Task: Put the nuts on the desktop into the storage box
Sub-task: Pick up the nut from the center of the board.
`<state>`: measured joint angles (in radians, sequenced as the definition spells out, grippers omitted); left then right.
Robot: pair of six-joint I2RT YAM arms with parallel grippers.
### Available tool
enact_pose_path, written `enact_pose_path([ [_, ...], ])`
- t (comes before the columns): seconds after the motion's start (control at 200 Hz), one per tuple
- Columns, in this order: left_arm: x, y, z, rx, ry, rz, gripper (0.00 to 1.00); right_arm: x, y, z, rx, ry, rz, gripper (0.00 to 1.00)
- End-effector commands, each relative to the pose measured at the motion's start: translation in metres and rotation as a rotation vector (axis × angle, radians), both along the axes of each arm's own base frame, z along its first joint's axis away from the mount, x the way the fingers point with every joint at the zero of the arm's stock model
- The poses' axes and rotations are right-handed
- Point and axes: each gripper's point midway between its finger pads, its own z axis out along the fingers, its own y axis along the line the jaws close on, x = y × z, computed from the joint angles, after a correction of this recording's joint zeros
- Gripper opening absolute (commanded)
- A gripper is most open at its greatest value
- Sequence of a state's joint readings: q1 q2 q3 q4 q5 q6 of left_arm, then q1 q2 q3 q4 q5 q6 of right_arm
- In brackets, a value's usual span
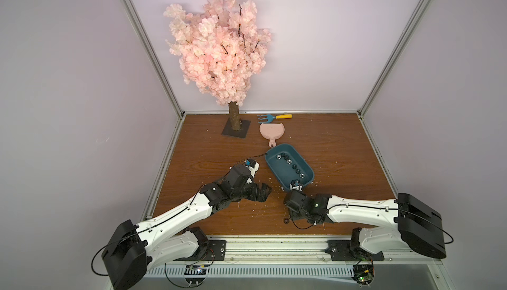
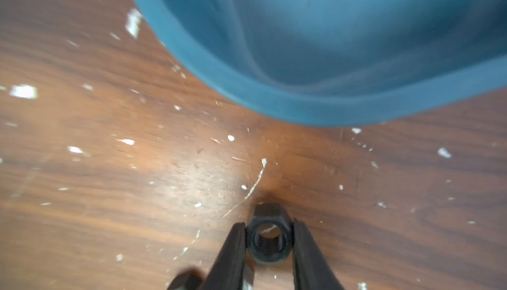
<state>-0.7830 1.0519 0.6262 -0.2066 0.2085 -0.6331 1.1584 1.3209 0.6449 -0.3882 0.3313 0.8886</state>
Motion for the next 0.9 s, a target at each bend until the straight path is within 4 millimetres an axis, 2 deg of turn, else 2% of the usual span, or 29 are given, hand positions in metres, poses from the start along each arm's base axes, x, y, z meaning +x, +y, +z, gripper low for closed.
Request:
enact_pose_path([
  [0.0, -0.003, -0.011, 0.017, -0.111, 0.001, -0.022, 1.00, 0.010, 0.001, 0.021, 0.045, -0.100, 0.022, 0.21],
  [0.285, -0.010, -0.033, 0.046, -0.274, 0.000, -0.103, 1.00, 0.008, -0.001, 0.039, 0.076, -0.147, 0.085, 0.20],
  [0.495, -0.008, -0.040, 0.051, -0.285, -0.008, -0.126, 1.00, 0.001, -0.002, 0.048, 0.088, -0.124, 0.118, 0.20],
  [0.616, -0.008, -0.042, 0.055, -0.265, -0.076, -0.184, 1.00, -0.001, 0.003, 0.063, 0.099, -0.111, 0.133, 0.20],
  [0.746, -0.002, -0.042, 0.060, -0.212, -0.176, -0.222, 1.00, 0.005, 0.009, 0.079, 0.118, -0.111, 0.150, 0.20],
  [0.896, 0.010, -0.043, 0.068, -0.154, -0.311, -0.251, 1.00, 0.025, 0.007, 0.089, 0.124, -0.094, 0.150, 0.20],
])
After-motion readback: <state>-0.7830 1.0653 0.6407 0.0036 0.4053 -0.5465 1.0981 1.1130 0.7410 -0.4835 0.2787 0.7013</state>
